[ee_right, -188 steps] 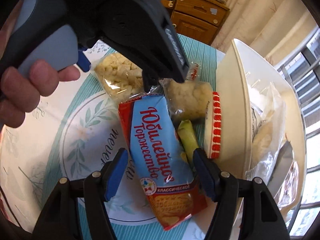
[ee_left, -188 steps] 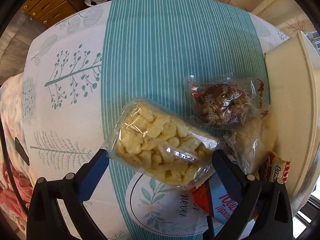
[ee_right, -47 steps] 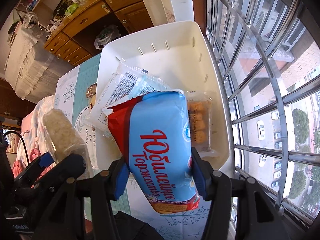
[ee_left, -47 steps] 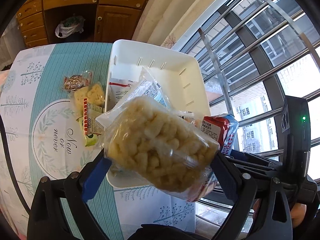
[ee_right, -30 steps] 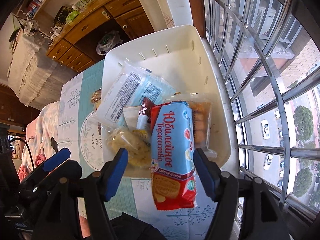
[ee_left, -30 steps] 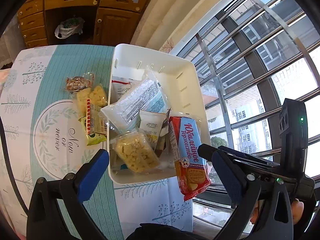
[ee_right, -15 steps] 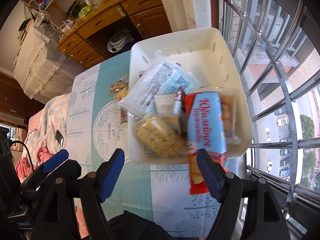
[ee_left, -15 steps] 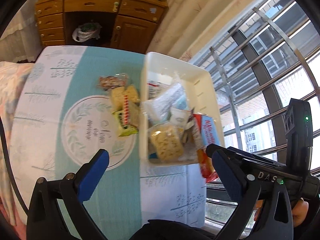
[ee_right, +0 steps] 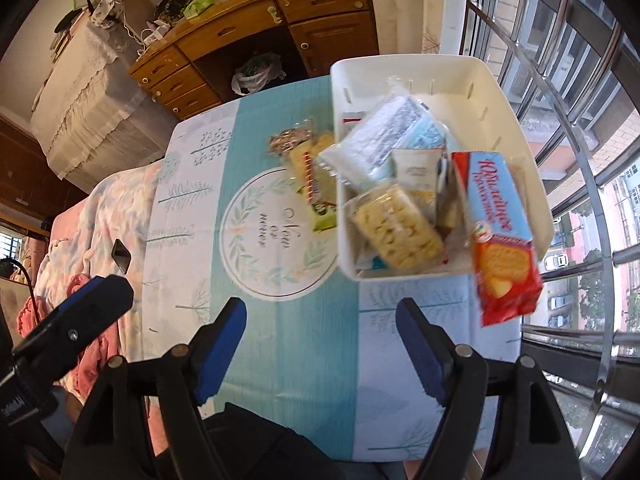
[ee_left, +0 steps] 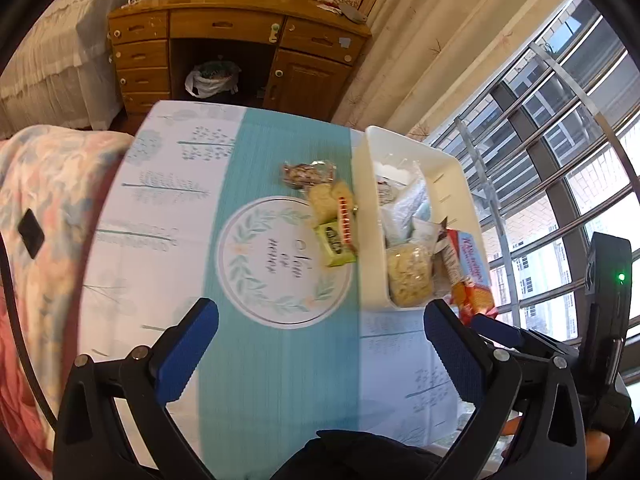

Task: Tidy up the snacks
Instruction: 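Withdraw both tools from the tray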

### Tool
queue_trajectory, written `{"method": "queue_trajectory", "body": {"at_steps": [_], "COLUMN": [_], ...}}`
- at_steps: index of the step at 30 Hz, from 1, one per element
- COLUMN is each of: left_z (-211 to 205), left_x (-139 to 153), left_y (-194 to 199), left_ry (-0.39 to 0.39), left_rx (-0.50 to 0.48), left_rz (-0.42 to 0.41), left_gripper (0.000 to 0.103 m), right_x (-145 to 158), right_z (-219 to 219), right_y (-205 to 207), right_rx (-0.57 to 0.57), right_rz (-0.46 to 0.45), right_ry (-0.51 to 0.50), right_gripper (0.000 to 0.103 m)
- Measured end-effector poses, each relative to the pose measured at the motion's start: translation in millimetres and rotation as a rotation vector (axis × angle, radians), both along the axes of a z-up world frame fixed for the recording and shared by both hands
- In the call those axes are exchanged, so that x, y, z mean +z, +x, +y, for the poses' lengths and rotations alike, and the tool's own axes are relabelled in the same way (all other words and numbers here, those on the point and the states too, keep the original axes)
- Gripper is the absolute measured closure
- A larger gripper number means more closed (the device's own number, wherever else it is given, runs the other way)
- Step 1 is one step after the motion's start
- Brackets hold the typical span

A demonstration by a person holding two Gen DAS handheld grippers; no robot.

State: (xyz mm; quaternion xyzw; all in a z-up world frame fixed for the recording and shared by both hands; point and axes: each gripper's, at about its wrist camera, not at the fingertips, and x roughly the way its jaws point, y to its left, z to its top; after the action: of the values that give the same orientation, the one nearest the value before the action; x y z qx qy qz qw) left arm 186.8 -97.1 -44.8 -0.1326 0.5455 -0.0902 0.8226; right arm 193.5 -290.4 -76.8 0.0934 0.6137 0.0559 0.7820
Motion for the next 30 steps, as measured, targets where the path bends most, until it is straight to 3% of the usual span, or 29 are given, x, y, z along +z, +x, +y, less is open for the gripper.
{"method": "queue_trajectory", "body": {"at_steps": [11,21,30], "left_z": [69,110,126], "left_x": [14,5,-11], "left_y": [-14,-15,-3], "left_ry": [0.027,0.037,0.051], "left_rx": [-0.041,-0.097,-0.134], "left_rz": [-0.056,-0.049,-0.013], "left_gripper": [0.001,0.001,0.001], "right_x": [6,10,0], "right_z": [67,114,130], "right_y": [-31,-51,-61], "right_rx": [-0.074,-0.170,-0.252], "right_rz": [-0.041,-0.091,-0.068], "right_ry": [-0.065,-0.102,-0.110], "right_gripper": [0.018,0.018,0.018]}}
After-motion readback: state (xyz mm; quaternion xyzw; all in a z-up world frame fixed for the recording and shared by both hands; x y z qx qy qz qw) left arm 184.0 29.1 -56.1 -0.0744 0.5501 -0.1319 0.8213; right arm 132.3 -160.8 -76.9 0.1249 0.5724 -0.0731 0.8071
